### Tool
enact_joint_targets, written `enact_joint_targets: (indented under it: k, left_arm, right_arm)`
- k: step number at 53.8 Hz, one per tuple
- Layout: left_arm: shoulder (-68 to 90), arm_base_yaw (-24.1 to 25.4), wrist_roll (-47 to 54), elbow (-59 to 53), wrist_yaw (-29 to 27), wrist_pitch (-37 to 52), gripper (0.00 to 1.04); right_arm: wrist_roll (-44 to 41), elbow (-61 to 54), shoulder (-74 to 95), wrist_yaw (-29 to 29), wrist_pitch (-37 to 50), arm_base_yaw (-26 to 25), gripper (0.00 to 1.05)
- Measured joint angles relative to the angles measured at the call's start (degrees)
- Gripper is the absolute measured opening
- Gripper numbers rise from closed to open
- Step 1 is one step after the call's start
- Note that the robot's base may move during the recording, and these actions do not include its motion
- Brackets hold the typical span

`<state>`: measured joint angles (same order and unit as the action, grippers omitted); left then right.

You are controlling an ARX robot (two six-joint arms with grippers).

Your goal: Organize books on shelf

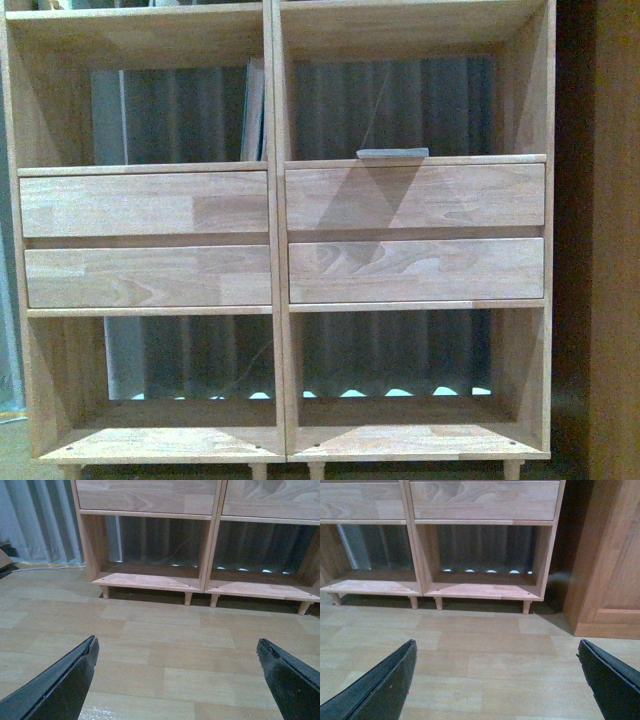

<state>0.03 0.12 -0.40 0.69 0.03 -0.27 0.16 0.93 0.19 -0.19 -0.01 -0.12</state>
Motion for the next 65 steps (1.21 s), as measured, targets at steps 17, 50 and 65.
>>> enact_joint_targets:
  k: [17, 50, 65]
  left_arm:
    - [0.00, 0.00, 0.00, 0.00, 0.02, 0.00, 0.98]
    - [-0.02, -0.02, -0.02, 0.00, -0.07, 0.00, 0.98]
    - [0.00, -0.02, 0.00, 0.00, -0.02, 0.00, 0.98]
  right_arm:
    - [0.00, 0.00, 0.02, 0.02, 0.00, 0.00, 0.98]
    - [0.02, 0.00, 0.00, -0.04, 0.00, 0.00, 0.98]
    - [0.02, 0.00, 0.02, 0.02, -0.02, 0.00, 0.98]
